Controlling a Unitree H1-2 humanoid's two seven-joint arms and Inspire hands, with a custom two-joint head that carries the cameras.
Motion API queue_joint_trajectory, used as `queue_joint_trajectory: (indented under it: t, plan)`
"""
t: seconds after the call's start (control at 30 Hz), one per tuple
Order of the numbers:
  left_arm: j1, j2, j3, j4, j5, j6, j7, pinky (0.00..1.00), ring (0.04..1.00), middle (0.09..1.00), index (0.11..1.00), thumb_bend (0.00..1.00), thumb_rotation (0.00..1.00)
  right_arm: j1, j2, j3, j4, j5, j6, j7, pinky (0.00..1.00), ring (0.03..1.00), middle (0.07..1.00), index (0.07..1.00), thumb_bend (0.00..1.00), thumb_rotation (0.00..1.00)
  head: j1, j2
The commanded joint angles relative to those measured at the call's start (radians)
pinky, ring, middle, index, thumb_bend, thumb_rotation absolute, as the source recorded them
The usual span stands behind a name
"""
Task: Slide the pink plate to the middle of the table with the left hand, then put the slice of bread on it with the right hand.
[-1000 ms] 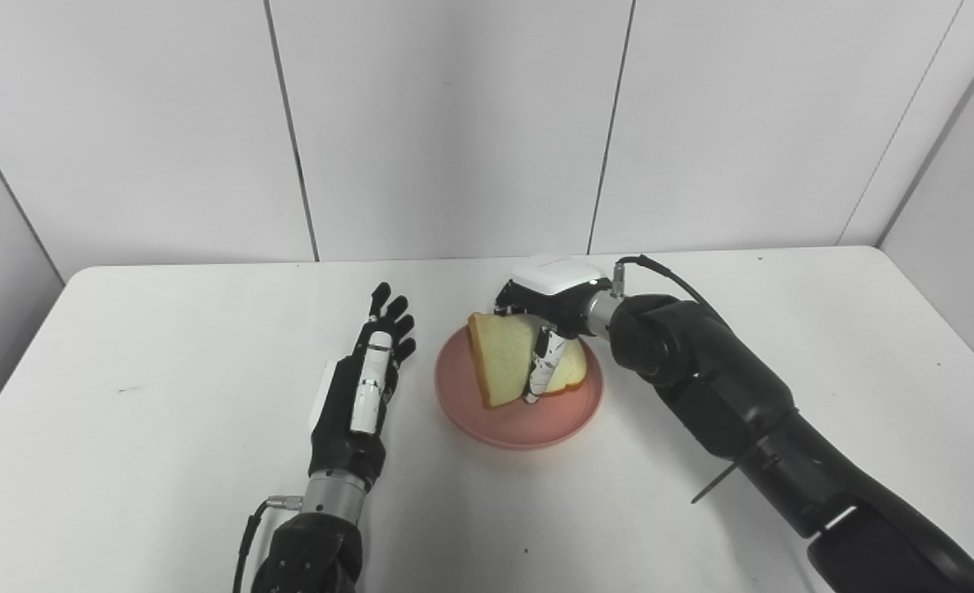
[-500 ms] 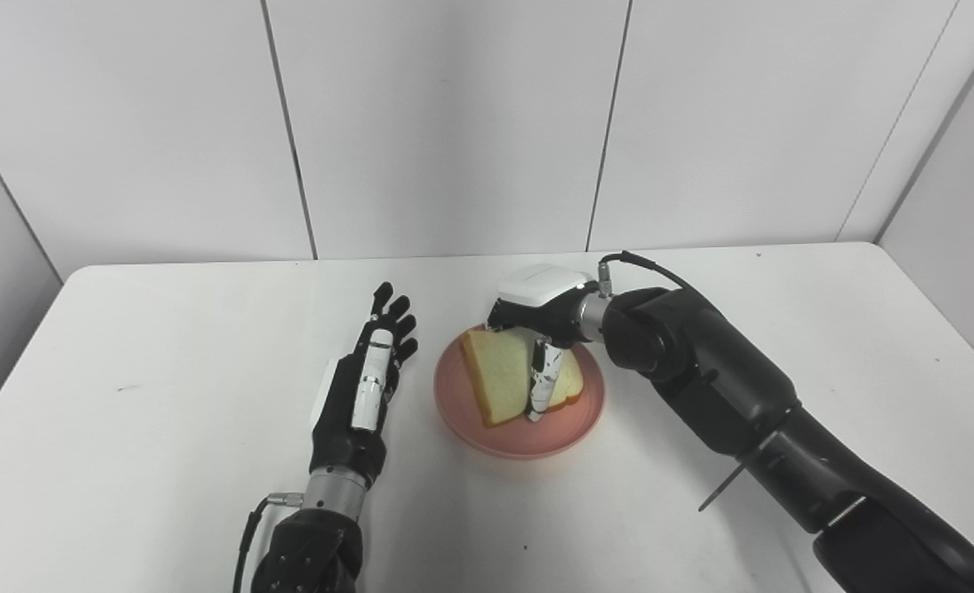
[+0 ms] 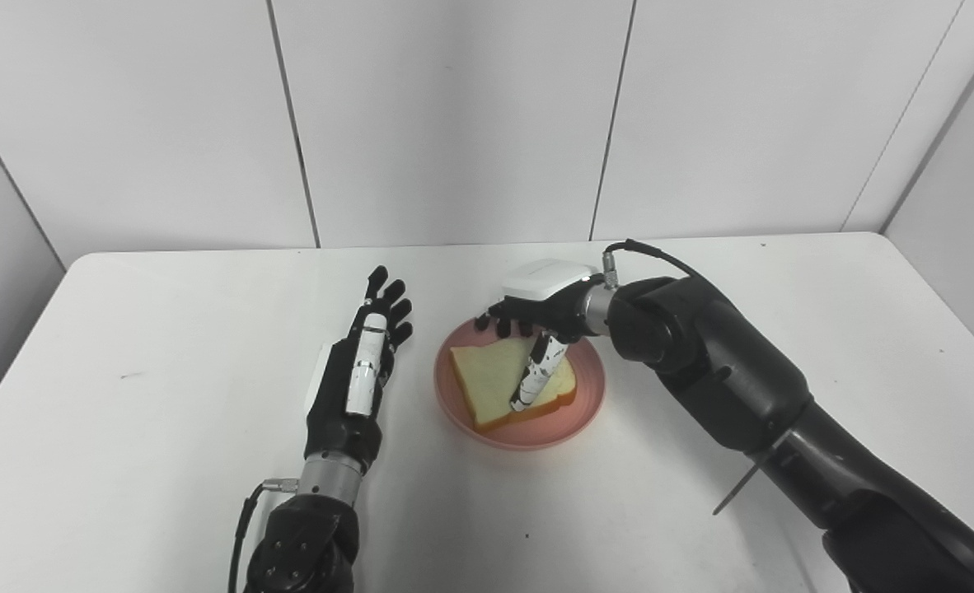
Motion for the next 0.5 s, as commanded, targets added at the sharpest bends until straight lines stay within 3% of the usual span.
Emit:
queue_joint_trajectory:
  t: [0.0, 0.07, 0.13, 0.17, 0.23, 0.33, 0.4, 0.47]
  plan:
    - [-0.039, -0.007, -0.003, -0.033, -0.017, -0.001, -0.006, 0.95, 0.955, 0.969, 0.968, 0.41, 1.00, -0.044, -0.010, -0.016, -0.032, -0.004, 0.011, 0.003, 0.53, 0.700, 0.764, 0.842, 1.00, 0.40, -0.001, 0.000]
    - [-0.038, -0.008, -0.001, -0.037, -0.021, 0.007, -0.006, 0.95, 0.956, 0.969, 0.968, 0.42, 1.00, -0.043, -0.009, -0.024, -0.042, -0.013, 0.019, -0.002, 0.50, 0.662, 0.725, 0.838, 1.00, 0.40, -0.001, 0.000]
    - [-0.039, -0.006, 0.000, -0.039, -0.024, 0.011, -0.007, 0.96, 0.959, 0.972, 0.971, 0.42, 1.00, -0.044, -0.006, -0.029, -0.055, -0.023, 0.036, 0.004, 0.52, 0.711, 0.847, 0.839, 1.00, 0.40, -0.004, -0.001]
    - [-0.039, -0.005, 0.000, -0.039, -0.027, 0.011, -0.007, 0.96, 0.960, 0.972, 0.972, 0.42, 1.00, -0.046, -0.004, -0.041, -0.072, -0.014, 0.058, 0.022, 0.52, 0.718, 0.865, 0.840, 1.00, 0.40, -0.004, -0.003]
    - [-0.039, -0.006, 0.003, -0.039, -0.031, 0.016, -0.004, 0.96, 0.958, 0.971, 0.970, 0.42, 1.00, -0.051, -0.004, -0.063, -0.103, 0.006, 0.089, 0.050, 0.49, 0.672, 0.812, 0.849, 1.00, 0.35, -0.005, -0.005]
    - [-0.039, -0.008, 0.005, -0.040, -0.031, 0.019, 0.001, 0.96, 0.957, 0.968, 0.968, 0.42, 1.00, -0.064, -0.017, -0.081, -0.147, 0.009, 0.094, 0.068, 0.53, 0.678, 0.770, 0.851, 1.00, 0.35, -0.007, -0.007]
    - [-0.037, -0.009, 0.005, -0.040, -0.029, 0.016, 0.002, 0.96, 0.954, 0.965, 0.966, 0.41, 1.00, -0.076, -0.030, -0.091, -0.183, 0.007, 0.090, 0.077, 0.66, 0.775, 0.826, 0.848, 1.00, 0.37, -0.008, -0.011]
    - [-0.036, -0.007, 0.005, -0.038, -0.031, 0.015, -0.001, 0.97, 0.957, 0.967, 0.969, 0.41, 1.00, -0.088, -0.033, -0.111, -0.217, 0.009, 0.131, 0.107, 0.68, 0.797, 0.843, 0.847, 1.00, 0.35, -0.008, -0.015]
